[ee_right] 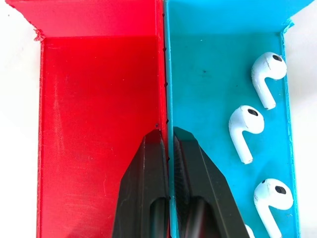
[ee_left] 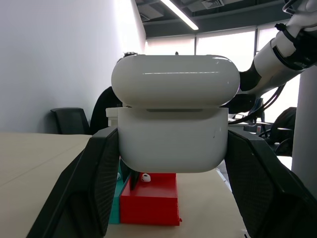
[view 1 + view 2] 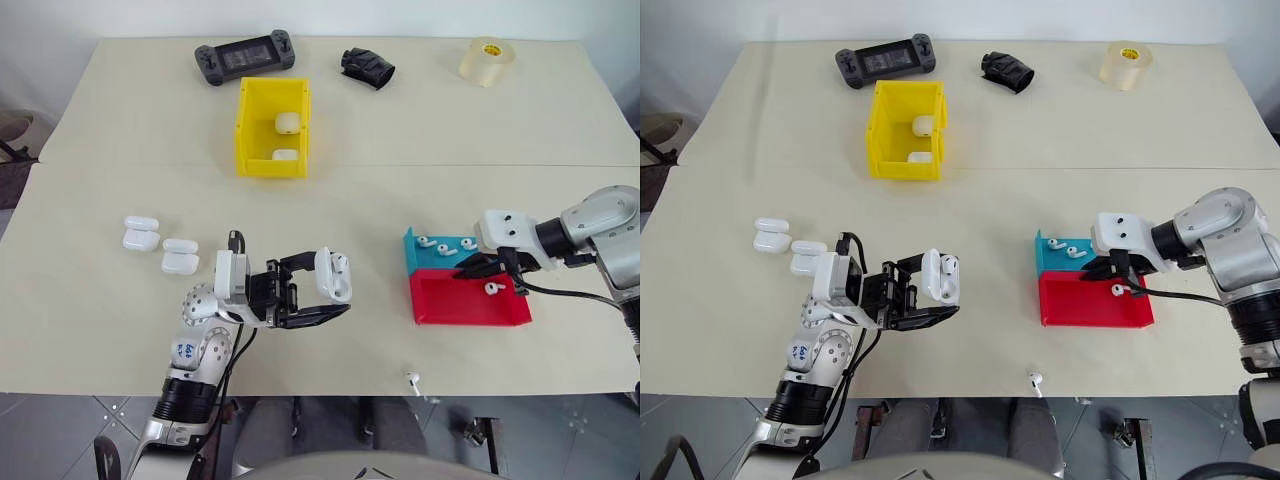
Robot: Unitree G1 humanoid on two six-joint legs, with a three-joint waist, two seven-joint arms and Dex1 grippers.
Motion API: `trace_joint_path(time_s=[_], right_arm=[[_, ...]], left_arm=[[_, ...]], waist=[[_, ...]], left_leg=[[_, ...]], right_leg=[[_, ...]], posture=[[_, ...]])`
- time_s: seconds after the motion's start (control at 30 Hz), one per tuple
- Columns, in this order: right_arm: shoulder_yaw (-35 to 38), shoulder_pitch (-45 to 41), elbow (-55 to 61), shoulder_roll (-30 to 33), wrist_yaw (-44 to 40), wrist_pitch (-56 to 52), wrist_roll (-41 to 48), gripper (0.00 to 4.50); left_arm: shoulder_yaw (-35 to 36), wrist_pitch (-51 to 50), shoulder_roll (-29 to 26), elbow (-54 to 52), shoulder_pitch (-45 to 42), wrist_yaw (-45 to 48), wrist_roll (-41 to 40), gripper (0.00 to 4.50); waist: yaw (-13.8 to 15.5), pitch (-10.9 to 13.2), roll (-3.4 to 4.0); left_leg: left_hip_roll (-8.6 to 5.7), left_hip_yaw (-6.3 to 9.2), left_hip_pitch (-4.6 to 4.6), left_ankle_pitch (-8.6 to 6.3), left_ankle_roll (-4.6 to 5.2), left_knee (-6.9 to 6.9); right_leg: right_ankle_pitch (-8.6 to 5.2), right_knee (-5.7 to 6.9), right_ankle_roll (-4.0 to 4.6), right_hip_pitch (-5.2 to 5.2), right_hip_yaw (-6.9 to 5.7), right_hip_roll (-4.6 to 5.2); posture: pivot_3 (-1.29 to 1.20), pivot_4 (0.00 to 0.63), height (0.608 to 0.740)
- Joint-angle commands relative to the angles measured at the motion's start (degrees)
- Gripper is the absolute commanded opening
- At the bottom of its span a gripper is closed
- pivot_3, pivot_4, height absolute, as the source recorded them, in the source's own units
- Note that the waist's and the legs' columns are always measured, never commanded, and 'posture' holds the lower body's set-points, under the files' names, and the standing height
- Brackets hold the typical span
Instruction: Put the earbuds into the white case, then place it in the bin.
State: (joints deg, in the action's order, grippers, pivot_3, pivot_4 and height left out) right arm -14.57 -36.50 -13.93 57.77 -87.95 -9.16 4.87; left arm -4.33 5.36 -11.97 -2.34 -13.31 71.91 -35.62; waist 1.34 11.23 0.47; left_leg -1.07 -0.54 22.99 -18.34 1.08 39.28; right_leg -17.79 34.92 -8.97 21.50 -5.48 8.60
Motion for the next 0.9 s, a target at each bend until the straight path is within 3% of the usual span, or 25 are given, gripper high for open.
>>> trace_joint_path(time_s=[0.03, 0.33, 0.9], right_arm=[[0.46, 1.41, 2.11, 1.25, -2.09, -3.43, 0.66, 0.27], [2.2, 2.78, 5.43, 1.78, -1.25, -2.62, 2.07, 3.15], [9.94, 3.34, 11.03, 8.18, 0.23, -8.64, 6.61, 3.15]], left_arm=[[0.23, -0.16, -0.09, -2.58, -0.51, -0.11, -1.1, 2.93], [0.32, -0.66, -0.19, -2.64, -0.87, 0.0, -1.22, 2.93], [0.19, -0.98, 0.04, -2.31, -1.25, 0.59, -1.29, 2.93]], waist=[[0.0, 0.0, 0.0], [-0.02, 0.0, -0.01], [0.06, 0.0, -0.01]], left_leg=[[0.0, 0.01, 0.0, 0.0, 0.0, 0.0], [0.0, 0.03, 0.0, 0.0, 0.0, 0.0], [0.0, 0.05, 0.0, 0.0, 0.0, 0.0]], right_leg=[[0.0, 0.0, 0.0, 0.0, 0.0, 0.0], [0.0, -0.01, 0.0, 0.0, 0.0, -0.01], [0.0, -0.02, 0.0, 0.0, 0.01, 0.01]], posture=[[0.0, 0.15, 0.74], [0.0, 0.15, 0.74], [0.0, 0.15, 0.74]])
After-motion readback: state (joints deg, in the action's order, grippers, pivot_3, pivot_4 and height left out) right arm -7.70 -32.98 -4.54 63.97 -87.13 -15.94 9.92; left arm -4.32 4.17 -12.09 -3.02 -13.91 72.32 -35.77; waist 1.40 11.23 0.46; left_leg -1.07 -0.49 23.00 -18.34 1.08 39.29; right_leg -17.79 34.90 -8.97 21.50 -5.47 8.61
